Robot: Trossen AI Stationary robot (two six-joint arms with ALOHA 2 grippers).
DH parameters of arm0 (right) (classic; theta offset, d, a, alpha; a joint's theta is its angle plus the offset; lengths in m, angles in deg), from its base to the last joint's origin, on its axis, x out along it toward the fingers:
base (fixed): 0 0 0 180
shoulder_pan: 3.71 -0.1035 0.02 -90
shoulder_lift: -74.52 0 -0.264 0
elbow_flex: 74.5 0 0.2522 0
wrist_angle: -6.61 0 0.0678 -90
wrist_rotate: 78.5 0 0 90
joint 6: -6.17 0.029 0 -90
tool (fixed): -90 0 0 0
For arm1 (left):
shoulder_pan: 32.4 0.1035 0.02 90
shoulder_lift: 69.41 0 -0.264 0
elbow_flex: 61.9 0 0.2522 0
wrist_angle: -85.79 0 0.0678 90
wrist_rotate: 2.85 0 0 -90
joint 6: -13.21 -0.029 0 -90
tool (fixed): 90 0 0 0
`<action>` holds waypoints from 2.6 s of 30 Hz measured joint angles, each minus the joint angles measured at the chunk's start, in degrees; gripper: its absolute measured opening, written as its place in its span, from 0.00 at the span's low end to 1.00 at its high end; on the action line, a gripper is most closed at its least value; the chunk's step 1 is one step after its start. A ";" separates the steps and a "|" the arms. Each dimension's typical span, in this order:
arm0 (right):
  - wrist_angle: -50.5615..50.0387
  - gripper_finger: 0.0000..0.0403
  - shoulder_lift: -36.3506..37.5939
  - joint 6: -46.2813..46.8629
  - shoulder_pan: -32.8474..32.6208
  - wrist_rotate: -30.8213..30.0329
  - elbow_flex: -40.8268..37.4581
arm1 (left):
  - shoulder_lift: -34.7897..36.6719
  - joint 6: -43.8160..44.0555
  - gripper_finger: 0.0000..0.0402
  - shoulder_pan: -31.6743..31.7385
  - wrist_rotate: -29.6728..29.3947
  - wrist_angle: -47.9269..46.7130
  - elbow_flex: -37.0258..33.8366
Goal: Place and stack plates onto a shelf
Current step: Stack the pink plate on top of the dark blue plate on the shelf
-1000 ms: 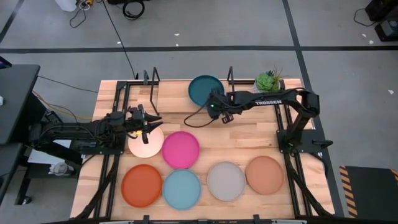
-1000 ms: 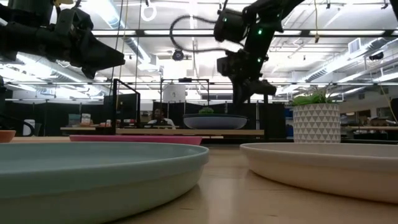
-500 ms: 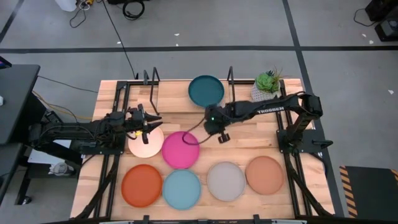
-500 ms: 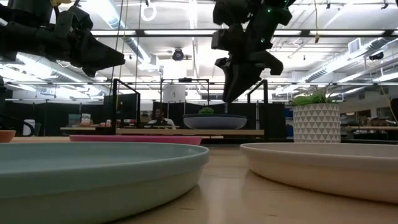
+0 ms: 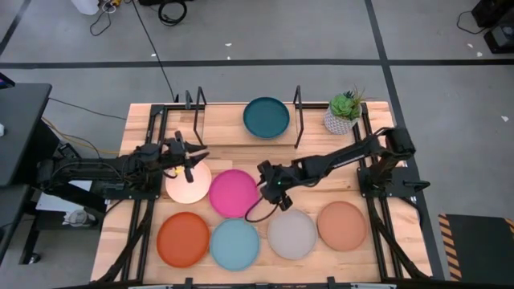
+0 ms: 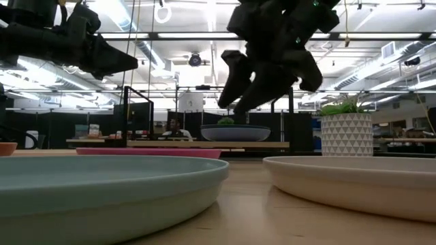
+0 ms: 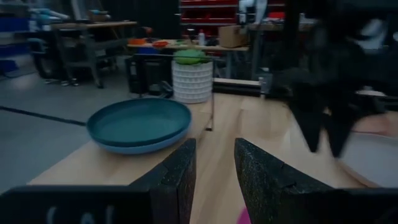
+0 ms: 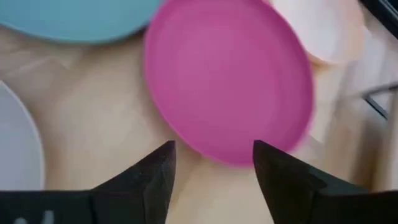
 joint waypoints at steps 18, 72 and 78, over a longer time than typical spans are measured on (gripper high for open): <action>2.28 0.40 -14.20 -16.18 -1.39 -4.40 5.79 | 0.02 -7.04 0.29 -0.02 -3.32 4.22 0.09; -12.74 0.07 1.95 -6.66 25.21 -13.06 5.79 | -0.52 -4.48 0.29 -0.04 -3.13 3.25 0.09; -12.88 0.08 1.93 -6.62 25.28 -12.43 5.79 | -0.87 -3.98 0.29 -0.04 -3.15 3.36 0.09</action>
